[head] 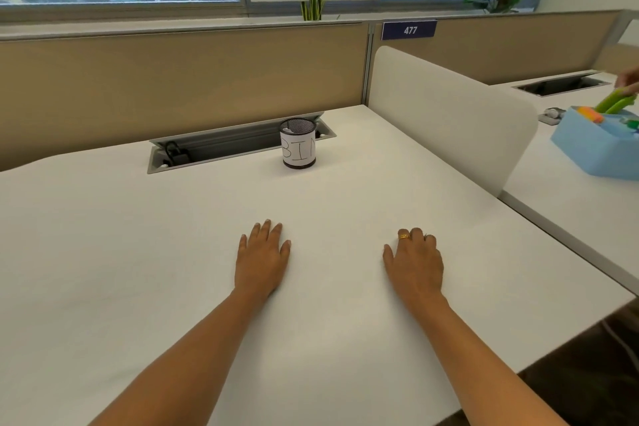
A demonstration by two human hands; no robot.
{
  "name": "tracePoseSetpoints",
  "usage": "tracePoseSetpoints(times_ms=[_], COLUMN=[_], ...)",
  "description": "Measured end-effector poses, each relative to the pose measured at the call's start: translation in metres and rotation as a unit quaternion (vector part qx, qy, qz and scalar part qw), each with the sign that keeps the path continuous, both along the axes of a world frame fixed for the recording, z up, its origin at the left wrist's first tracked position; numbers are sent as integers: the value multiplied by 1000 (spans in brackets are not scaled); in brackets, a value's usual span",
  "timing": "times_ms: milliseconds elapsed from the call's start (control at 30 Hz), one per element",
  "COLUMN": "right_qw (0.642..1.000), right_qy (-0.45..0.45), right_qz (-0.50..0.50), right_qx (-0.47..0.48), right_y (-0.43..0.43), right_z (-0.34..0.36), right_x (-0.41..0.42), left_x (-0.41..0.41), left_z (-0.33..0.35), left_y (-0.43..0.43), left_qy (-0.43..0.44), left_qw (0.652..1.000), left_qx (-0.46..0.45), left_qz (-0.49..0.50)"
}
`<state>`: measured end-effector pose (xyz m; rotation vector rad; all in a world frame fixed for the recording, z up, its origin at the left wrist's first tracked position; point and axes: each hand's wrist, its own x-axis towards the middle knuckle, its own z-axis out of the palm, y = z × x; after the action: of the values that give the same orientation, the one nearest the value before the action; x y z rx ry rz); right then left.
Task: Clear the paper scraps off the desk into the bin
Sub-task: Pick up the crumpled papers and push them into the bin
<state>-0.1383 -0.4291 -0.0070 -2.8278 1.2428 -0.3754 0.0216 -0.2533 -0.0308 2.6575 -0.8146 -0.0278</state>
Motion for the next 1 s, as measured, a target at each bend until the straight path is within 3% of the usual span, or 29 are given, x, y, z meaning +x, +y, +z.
tracePoseSetpoints(times_ms=[333, 667, 1000], right_qw=[980, 897, 907], right_qy=[-131, -274, -285], right_qz=[120, 126, 167], right_qx=[89, 322, 262], right_y=[30, 50, 48], right_z=[11, 28, 31], right_x=[45, 101, 156], left_x=[-2, 20, 65], left_z=[4, 6, 6], left_y=[9, 24, 21], left_qy=[39, 21, 8], left_qw=[996, 995, 997], left_qx=[-81, -100, -34], left_qz=[12, 18, 62])
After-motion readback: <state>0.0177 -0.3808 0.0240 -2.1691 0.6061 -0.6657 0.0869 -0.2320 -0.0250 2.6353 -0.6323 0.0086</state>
